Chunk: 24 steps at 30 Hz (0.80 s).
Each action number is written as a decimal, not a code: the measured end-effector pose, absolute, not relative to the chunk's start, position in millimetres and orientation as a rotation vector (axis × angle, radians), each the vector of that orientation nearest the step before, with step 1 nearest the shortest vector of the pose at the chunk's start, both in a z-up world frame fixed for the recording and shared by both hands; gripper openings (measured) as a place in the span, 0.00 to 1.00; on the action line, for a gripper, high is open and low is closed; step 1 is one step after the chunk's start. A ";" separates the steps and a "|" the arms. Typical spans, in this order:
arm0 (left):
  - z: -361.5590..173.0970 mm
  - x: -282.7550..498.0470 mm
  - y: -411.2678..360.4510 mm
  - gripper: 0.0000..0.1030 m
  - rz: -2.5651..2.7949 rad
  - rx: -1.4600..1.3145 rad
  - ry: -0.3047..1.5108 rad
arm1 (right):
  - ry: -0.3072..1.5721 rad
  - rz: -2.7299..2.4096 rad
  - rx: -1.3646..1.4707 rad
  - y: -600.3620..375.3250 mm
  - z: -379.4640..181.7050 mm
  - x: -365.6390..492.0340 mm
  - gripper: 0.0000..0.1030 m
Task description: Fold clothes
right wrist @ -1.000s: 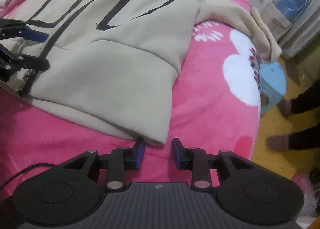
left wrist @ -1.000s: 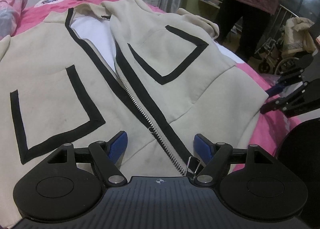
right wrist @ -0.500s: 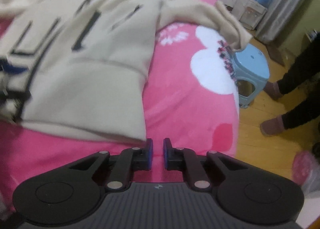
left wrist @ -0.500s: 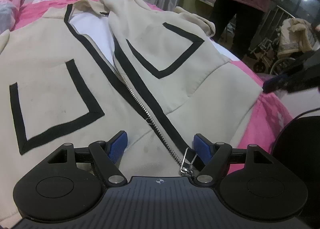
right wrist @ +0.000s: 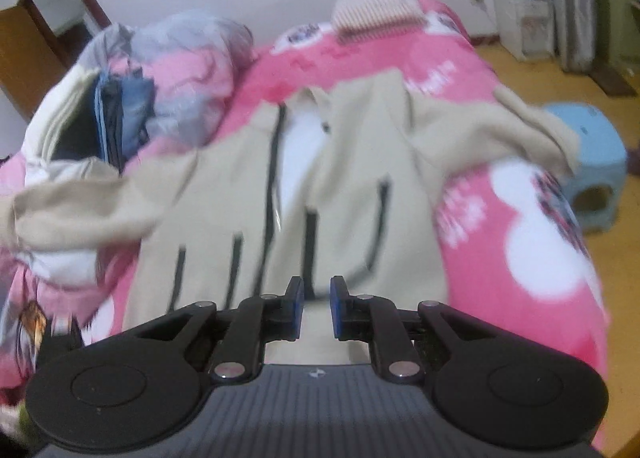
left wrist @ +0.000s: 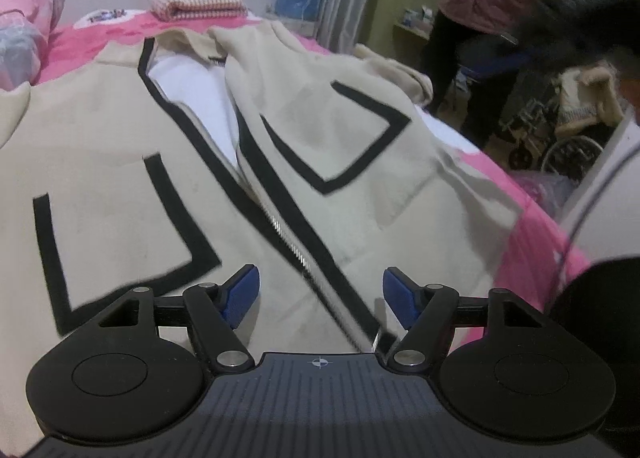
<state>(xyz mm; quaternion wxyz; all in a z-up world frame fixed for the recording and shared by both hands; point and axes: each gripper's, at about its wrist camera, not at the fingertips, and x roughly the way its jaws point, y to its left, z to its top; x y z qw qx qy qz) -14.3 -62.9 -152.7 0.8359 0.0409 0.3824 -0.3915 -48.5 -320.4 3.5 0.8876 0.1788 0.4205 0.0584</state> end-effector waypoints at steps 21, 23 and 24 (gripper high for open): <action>-182.3 -11.5 -48.6 0.58 -0.901 -0.052 0.755 | 0.826 0.098 -0.538 -207.9 -120.1 239.4 0.23; -183.6 -10.7 -45.9 0.58 -0.912 -0.070 0.754 | 0.841 0.092 -0.547 -213.3 -126.4 244.5 0.20; -184.3 -10.2 -44.4 0.58 -0.918 -0.079 0.754 | 0.849 0.090 -0.550 -216.1 -129.4 246.9 0.13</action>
